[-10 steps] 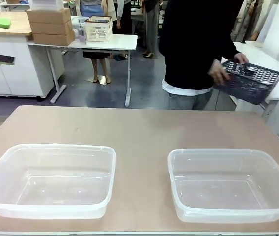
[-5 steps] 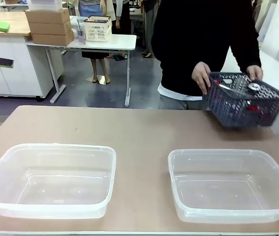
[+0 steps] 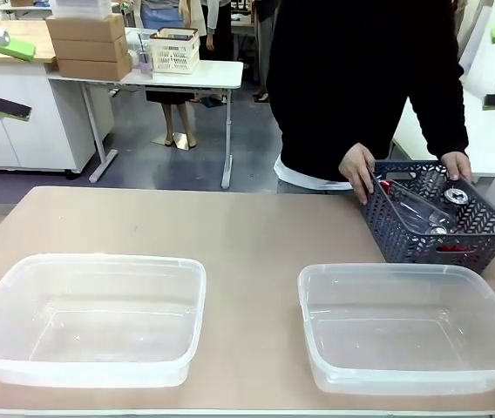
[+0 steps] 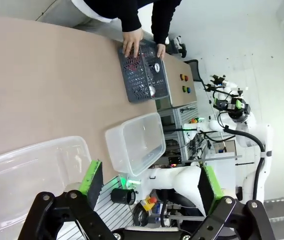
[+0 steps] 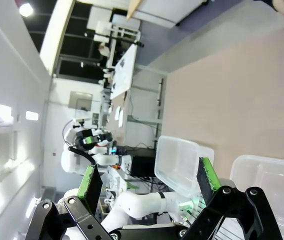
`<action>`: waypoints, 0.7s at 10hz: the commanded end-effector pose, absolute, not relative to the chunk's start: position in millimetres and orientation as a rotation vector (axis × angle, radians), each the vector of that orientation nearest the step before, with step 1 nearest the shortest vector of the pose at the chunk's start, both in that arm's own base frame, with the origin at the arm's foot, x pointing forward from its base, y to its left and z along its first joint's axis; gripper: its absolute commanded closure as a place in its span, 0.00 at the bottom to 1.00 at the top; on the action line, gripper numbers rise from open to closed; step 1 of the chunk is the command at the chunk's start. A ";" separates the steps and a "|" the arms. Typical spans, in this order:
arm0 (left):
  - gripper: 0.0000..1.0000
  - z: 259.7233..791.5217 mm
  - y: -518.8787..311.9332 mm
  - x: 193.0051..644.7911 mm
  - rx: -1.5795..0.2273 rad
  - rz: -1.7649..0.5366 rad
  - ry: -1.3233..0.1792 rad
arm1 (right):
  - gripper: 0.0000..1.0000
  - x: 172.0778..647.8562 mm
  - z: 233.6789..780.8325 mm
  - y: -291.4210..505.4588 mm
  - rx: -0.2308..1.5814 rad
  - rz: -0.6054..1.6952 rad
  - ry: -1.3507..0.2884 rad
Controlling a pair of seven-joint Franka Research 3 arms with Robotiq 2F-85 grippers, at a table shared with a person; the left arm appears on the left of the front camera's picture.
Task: Sort the waste into each basket.
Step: Pick up the Organizing box on the left side of the table and lift it.
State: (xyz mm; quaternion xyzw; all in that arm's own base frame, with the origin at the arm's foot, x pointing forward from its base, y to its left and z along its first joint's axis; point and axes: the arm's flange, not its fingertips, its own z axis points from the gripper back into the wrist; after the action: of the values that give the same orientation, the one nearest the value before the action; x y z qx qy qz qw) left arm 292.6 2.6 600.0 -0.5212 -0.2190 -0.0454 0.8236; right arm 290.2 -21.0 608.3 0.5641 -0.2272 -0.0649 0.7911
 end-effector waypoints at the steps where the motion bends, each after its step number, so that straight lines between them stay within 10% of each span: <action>1: 0.00 594.1 4.3 291.8 -1.154 -0.107 -0.482 | 0.00 290.0 602.3 -32.3 1.242 -0.139 -0.491; 7: 0.00 603.8 11.4 282.4 -0.964 -0.142 -0.338 | 0.00 298.3 613.3 24.5 1.143 -0.184 -0.450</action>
State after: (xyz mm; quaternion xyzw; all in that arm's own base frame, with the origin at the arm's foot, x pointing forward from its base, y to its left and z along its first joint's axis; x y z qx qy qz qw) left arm 290.0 5.4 595.1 -0.5083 -0.2025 -0.0481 0.8357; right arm 292.7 -17.4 602.9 0.5629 -0.2177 -0.0730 0.7940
